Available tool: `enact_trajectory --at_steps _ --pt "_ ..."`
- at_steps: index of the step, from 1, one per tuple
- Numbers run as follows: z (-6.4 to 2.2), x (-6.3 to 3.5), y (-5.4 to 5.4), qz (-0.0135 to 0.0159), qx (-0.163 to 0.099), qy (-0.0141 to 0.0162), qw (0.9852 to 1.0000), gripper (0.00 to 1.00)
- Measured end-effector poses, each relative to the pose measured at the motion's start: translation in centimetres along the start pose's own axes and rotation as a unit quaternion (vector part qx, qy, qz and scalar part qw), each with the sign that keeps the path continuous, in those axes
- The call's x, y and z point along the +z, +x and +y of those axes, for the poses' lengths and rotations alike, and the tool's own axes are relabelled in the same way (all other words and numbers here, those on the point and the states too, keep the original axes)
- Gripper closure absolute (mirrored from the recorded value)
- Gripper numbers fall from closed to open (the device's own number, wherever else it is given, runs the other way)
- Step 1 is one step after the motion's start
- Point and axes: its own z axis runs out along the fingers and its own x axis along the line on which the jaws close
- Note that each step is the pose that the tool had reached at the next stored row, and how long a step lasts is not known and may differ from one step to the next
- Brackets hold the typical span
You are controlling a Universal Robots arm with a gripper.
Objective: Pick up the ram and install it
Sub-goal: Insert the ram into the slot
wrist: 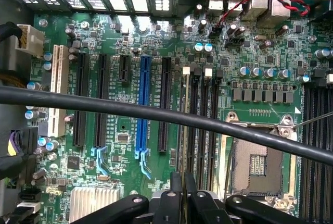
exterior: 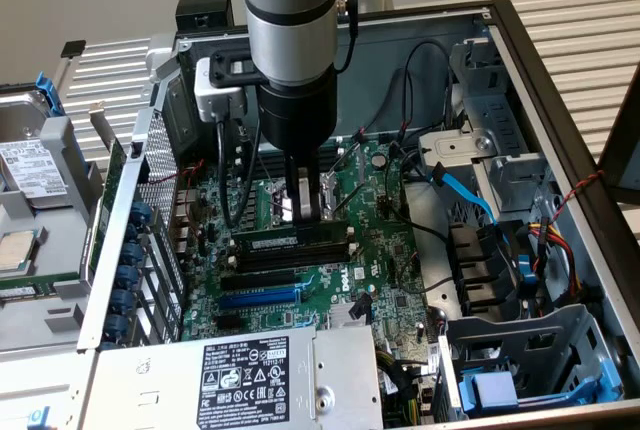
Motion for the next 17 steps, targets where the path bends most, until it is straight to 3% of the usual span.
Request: enact_trajectory --at_steps 13,17 --pt "0.00 0.17 -0.04 -0.0032 0.003 0.0004 1.0000 0.87" --pt "0.04 0.24 -0.04 -0.0036 0.003 0.0018 1.0000 0.87"
